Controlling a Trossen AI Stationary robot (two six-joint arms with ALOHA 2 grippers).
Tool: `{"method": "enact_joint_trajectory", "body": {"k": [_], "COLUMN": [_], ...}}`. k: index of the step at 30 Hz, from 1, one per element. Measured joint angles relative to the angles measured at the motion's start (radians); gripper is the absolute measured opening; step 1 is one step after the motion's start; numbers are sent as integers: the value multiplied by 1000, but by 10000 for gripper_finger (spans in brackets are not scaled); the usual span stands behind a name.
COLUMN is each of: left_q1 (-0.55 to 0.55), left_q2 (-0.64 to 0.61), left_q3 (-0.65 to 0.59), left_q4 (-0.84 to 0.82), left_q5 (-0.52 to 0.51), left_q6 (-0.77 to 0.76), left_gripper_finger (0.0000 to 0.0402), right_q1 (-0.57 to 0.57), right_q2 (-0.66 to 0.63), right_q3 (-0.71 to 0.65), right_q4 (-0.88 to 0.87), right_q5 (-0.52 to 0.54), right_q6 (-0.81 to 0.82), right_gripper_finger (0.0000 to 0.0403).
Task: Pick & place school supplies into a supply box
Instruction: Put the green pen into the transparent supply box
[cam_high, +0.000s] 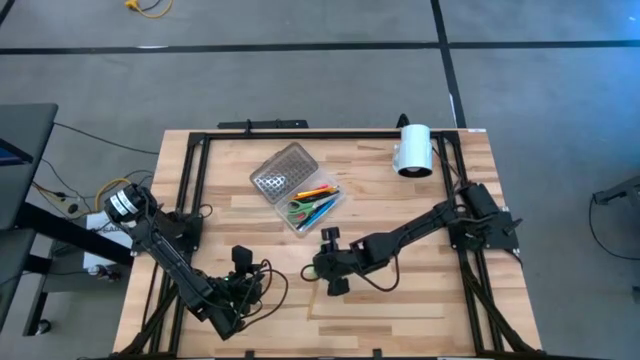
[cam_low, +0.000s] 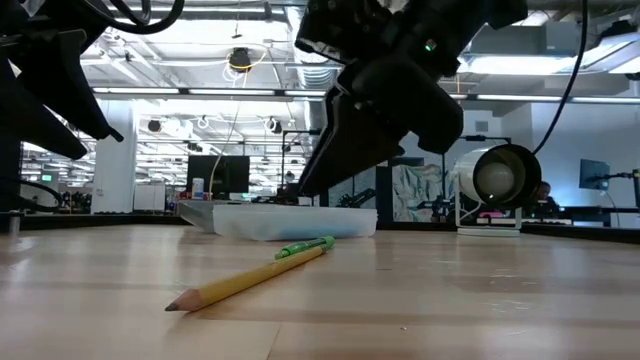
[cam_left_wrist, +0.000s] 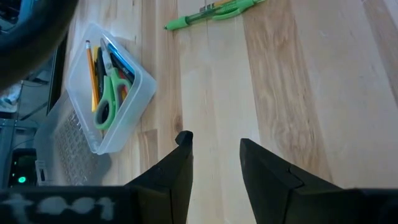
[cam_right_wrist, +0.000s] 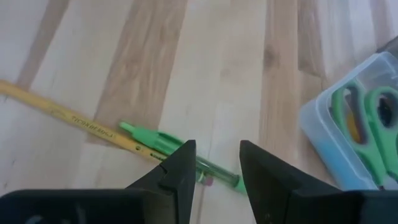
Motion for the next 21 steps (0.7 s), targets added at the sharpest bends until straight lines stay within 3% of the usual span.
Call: {"method": "enact_joint_trajectory", "body": {"k": [13, 21], "left_q1": [0, 0], "left_q2": [0, 0], "left_q3": [0, 0], "left_q4": [0, 0], "left_q5": [0, 0], "left_q6": [0, 1], "left_gripper_finger": [123, 123], "right_q1": [-33, 27], "right_q2": [1, -41], "right_q3": [-1, 14], "right_q4": [0, -68], "right_q5": [-180, -196], "right_q6": [-64, -118], "right_gripper_finger": [118, 118]}}
